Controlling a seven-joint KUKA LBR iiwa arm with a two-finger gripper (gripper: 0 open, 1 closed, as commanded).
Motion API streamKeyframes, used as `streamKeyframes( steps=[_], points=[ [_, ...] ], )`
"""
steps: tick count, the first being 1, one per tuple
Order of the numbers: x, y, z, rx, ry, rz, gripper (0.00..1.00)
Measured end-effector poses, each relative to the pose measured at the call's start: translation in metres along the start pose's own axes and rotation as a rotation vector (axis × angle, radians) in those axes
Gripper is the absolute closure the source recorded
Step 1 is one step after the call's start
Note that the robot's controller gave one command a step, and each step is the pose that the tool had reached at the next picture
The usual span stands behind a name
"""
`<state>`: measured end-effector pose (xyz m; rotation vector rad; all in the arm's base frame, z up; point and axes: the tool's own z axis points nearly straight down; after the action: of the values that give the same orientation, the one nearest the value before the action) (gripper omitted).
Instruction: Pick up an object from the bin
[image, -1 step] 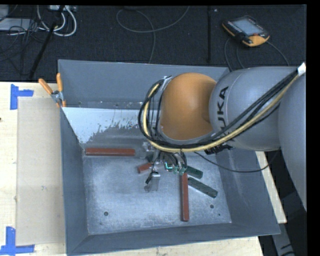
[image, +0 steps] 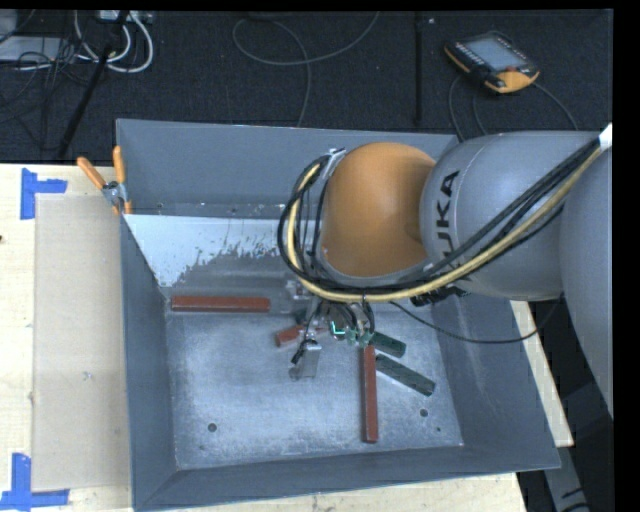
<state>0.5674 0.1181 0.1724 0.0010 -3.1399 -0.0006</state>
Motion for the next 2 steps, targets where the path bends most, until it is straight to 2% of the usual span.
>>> streamKeyframes(
  steps=[1, 2],
  points=[
    [-0.014, -0.011, 0.034, -0.001, -0.008, -0.059, 0.0],
    [-0.03, -0.035, 0.068, 0.0, 0.0, -0.252, 0.0]
  ],
)
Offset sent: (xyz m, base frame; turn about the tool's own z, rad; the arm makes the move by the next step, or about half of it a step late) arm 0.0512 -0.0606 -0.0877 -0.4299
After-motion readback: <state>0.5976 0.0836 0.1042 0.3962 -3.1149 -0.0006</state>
